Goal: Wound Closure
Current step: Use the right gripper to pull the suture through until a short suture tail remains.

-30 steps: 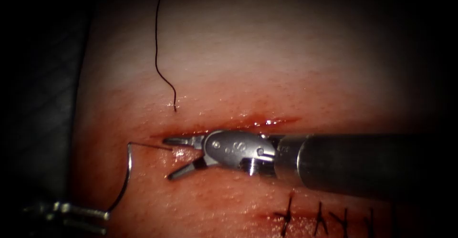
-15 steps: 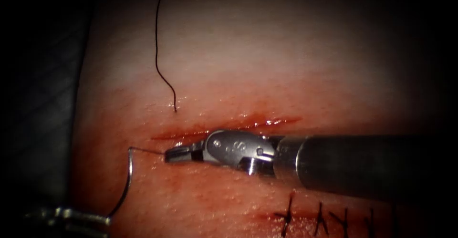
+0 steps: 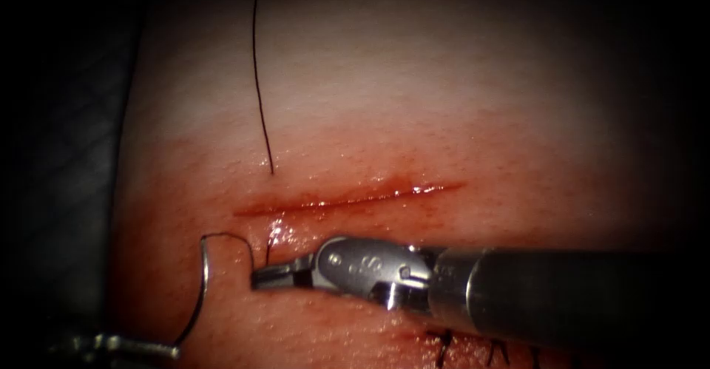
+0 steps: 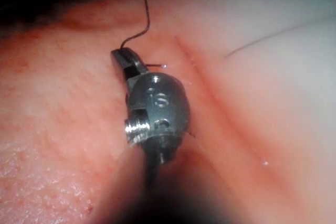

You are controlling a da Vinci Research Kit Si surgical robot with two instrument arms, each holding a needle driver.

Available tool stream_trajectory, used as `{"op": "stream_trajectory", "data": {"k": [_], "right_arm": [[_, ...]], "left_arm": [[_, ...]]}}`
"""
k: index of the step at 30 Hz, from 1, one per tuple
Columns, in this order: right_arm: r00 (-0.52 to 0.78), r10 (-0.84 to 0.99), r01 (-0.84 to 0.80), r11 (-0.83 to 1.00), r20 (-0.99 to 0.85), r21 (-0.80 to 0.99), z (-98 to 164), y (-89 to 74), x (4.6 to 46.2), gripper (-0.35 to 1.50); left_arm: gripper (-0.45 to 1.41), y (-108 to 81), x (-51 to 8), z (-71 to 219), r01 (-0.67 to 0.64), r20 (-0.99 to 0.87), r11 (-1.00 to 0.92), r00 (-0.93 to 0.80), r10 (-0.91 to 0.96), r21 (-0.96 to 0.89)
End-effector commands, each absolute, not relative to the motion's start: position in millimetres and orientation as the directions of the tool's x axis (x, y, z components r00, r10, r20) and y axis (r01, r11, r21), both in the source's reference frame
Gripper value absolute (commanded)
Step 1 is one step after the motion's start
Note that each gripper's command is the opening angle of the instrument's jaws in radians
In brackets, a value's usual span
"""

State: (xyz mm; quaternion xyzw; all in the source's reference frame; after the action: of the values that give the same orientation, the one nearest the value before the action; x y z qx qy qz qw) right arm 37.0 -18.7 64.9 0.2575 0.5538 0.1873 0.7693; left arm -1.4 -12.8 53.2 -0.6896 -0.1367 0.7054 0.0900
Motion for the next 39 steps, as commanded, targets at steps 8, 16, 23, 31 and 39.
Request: {"op": "stream_trajectory", "data": {"k": [8, 16, 23, 31, 39], "right_arm": [[0.321, 0.565, 0.051, 0.791, -0.76, 0.61, 60.7, -23.9, 38.2, -0.35], [0.322, 0.511, 0.075, 0.825, -0.797, 0.56, 59.1, -23.7, 39.3, 0.39], [0.312, 0.357, 0.073, 0.915, -0.881, 0.397, 61.0, -18.4, 38.2, 1.18], [0.311, 0.338, 0.032, 0.93, -0.888, 0.366, 64.9, -15.3, 37.6, 1.13], [0.322, 0.343, 0.0, 0.932, -0.882, 0.363, 67.4, -13.7, 39.0, 0.96]], "left_arm": [[-0.45, -15.8, -3.6, 53.9, 0.034, -0.955, -0.956, -0.053, 0.291, -0.293], [-0.45, -15.0, -2.7, 53.2, 0.023, -0.952, -0.953, -0.064, 0.301, -0.303], [-0.45, -10.7, -0.6, 53.9, -0.097, -0.96, -0.965, -0.117, 0.253, -0.242], [-0.45, -7.6, 1.3, 55.2, -0.174, -0.965, -0.963, -0.126, 0.231, -0.207], [-0.45, -6.4, 2.1, 56.8, -0.215, -0.961, -0.954, -0.136, 0.241, -0.209]]}}
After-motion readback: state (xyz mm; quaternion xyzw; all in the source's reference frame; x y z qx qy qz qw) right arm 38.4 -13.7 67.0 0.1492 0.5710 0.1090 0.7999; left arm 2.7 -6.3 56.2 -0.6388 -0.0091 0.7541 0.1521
